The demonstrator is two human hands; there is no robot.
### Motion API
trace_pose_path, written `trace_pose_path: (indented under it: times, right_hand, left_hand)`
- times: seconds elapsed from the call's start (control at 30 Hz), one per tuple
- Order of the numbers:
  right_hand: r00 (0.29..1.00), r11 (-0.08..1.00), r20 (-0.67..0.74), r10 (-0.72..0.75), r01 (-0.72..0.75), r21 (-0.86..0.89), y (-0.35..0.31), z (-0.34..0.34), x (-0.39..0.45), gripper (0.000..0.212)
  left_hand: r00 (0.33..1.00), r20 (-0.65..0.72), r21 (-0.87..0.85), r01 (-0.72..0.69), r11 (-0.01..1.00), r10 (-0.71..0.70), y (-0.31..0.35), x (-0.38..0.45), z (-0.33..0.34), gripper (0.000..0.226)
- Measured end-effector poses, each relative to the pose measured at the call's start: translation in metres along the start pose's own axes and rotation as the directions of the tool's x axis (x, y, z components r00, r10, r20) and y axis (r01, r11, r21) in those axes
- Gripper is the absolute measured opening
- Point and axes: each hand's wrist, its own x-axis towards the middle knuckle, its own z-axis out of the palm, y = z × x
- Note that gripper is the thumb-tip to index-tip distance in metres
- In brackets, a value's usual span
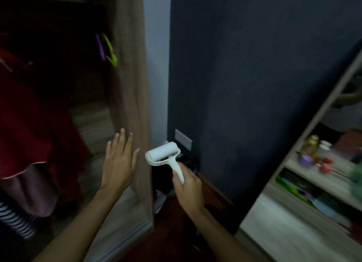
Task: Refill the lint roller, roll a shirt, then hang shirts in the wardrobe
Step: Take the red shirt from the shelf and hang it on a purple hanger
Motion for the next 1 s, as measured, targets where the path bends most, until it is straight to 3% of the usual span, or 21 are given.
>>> trace_pose_path:
  times: [0.17, 0.3, 0.43, 0.53, 0.67, 0.77, 0.9, 1.0]
  right_hand:
    - [0.978, 0.975, -0.101, 0.181, -0.192, -0.114, 0.08, -0.092, -0.044, 0.045]
    - [0.922, 0.896, -0.151, 0.357, -0.384, -0.223, 0.16, -0.184, -0.097, 0.032]
    - [0.852, 0.773, -0.183, 0.491, -0.522, -0.359, 0.234, -0.267, -0.15, 0.032]
    - [0.805, 0.728, -0.163, 0.57, -0.587, -0.353, 0.274, -0.308, -0.184, 0.028]
    - [0.735, 0.679, -0.079, 0.673, -0.657, -0.326, 0.321, -0.338, -0.215, 0.029]
    - [0.691, 0.656, -0.075, 0.719, -0.71, -0.256, 0.34, -0.347, -0.226, 0.037]
    - [0.687, 0.634, -0.129, 0.716, -0.716, -0.294, 0.349, -0.349, -0.23, 0.048]
    - [0.705, 0.642, -0.102, 0.702, -0.688, -0.337, 0.352, -0.352, -0.233, 0.047]
  left_hand:
    - [0.992, 0.057, -0.131, -0.104, 0.986, 0.112, 0.109, -0.015, 0.038, 0.053]
    - [0.96, 0.094, -0.298, -0.227, 0.927, 0.265, 0.225, -0.05, 0.079, 0.044]
    - [0.911, 0.212, -0.358, -0.265, 0.895, 0.355, 0.335, -0.099, 0.123, 0.039]
    - [0.863, 0.311, -0.372, -0.276, 0.886, 0.399, 0.394, -0.128, 0.155, 0.042]
    - [0.834, 0.395, -0.297, -0.281, 0.913, 0.385, 0.444, -0.16, 0.175, 0.03]
    - [0.782, 0.506, -0.235, -0.282, 0.93, 0.365, 0.463, -0.18, 0.187, 0.044]
    - [0.743, 0.581, -0.217, -0.253, 0.943, 0.333, 0.472, -0.194, 0.201, 0.043]
    - [0.758, 0.562, -0.217, -0.252, 0.943, 0.332, 0.476, -0.196, 0.203, 0.042]
